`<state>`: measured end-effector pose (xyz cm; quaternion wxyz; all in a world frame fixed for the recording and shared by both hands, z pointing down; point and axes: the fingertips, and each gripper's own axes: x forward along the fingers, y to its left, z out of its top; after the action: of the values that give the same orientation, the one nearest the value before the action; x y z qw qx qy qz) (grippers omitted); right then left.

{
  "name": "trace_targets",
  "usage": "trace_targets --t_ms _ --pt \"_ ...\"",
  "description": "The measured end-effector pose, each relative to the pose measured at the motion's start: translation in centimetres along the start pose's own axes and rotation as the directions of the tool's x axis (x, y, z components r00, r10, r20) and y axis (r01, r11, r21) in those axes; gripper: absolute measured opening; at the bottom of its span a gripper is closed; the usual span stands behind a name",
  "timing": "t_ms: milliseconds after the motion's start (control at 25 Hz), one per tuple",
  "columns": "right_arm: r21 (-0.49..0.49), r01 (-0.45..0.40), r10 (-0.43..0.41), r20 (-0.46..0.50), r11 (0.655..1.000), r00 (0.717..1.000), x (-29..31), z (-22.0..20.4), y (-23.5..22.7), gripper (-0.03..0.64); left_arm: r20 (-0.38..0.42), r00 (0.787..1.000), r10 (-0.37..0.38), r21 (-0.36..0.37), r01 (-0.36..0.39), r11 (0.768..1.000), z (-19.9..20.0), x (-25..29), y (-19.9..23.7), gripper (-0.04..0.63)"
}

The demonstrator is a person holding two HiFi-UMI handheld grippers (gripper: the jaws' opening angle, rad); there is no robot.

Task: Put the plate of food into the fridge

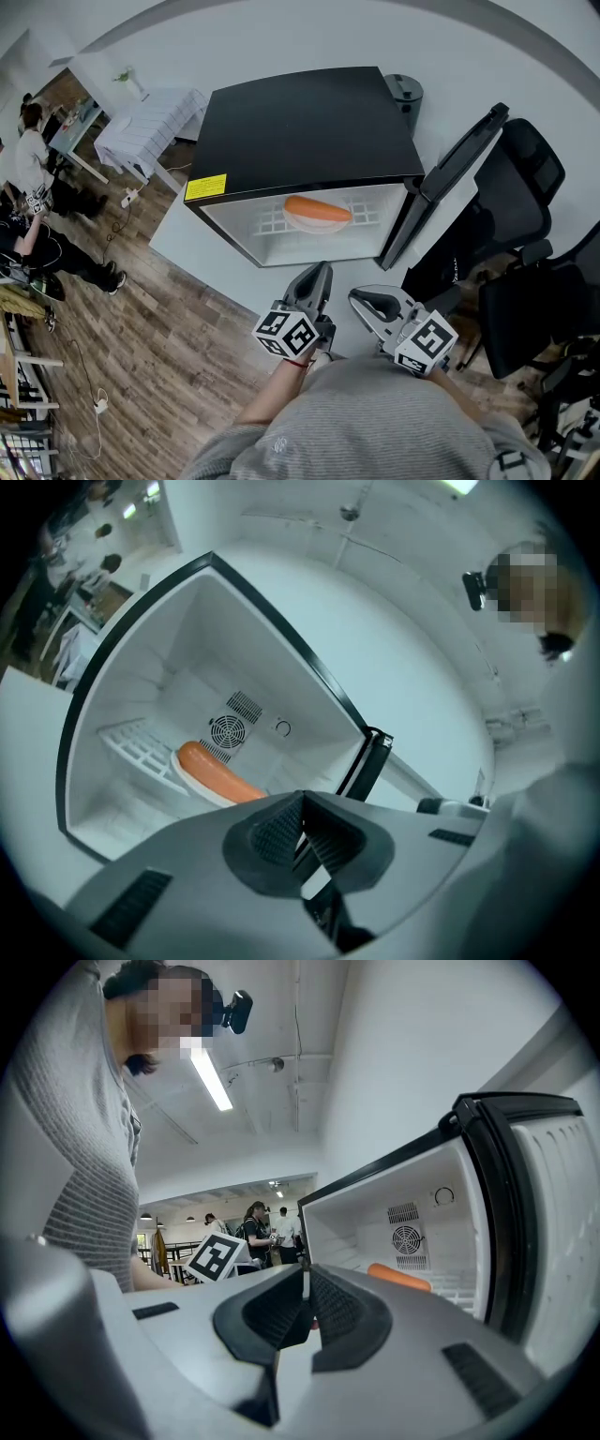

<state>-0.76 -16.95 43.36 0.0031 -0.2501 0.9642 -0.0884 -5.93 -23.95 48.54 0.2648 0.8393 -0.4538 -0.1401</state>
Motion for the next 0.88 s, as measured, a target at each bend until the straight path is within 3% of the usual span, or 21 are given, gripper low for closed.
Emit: trace_targets --t_ms 200,400,880 --pt "0.000 0.020 -0.020 -0.007 1.000 1.000 0.0 -0.7 -0.6 0.017 -0.023 1.000 -0.004 0.172 0.008 0.985 -0.1 -0.5 -1.3 0.011" --pt "-0.004 0.022 -0.022 -0.017 1.000 1.000 -0.1 -1.1 -0.7 0.017 -0.055 0.998 -0.021 0.302 0.037 0.953 -0.5 -1.3 -3.1 0.011" --pt "-0.016 0.017 -0.017 -0.018 1.000 1.000 -0.2 -1.3 -1.1 0.017 -0.133 0.990 -0.044 0.356 0.089 0.930 -2.7 -2.2 -5.1 0.011"
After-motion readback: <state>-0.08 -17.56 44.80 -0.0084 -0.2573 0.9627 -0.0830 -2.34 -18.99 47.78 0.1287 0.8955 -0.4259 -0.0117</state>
